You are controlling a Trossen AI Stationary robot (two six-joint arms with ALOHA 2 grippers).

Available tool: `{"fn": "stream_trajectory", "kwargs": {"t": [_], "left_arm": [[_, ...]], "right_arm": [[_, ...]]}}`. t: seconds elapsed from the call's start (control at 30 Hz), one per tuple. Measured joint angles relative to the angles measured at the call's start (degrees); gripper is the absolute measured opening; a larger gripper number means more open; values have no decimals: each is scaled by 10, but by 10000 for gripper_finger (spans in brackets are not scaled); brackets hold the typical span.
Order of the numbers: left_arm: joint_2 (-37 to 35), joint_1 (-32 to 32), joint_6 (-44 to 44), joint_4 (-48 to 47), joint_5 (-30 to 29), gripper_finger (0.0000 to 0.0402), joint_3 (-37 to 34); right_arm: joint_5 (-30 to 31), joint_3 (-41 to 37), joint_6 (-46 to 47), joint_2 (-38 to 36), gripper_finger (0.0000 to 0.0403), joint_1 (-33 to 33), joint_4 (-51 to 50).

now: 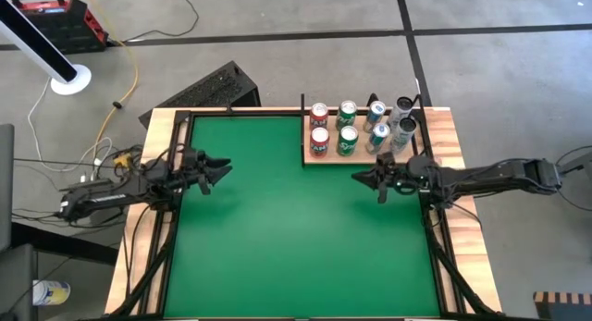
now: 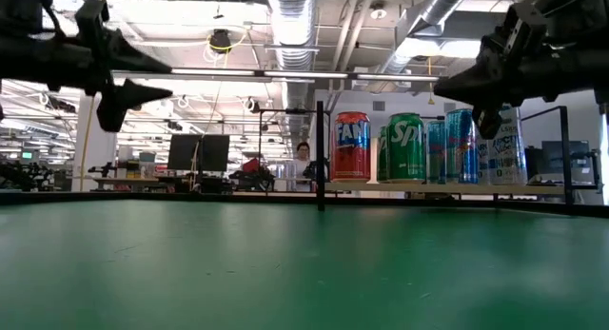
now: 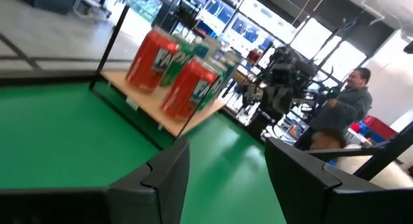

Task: Place canned beverage on shelf
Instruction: Return to Home Position

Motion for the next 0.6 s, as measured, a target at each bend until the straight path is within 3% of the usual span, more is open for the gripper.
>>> {"fn": "stream_trajectory", "kwargs": {"t": [0.23,0.6], "left_arm": [[-14,-1,-25,-10,10,170,-18],[-14,-1,-42,-14,16,105,-19]], "right_arm": [[-10,0,-43,-16,17,0,-5],[-10,-56,-51,-175,23,23,-98]]}}
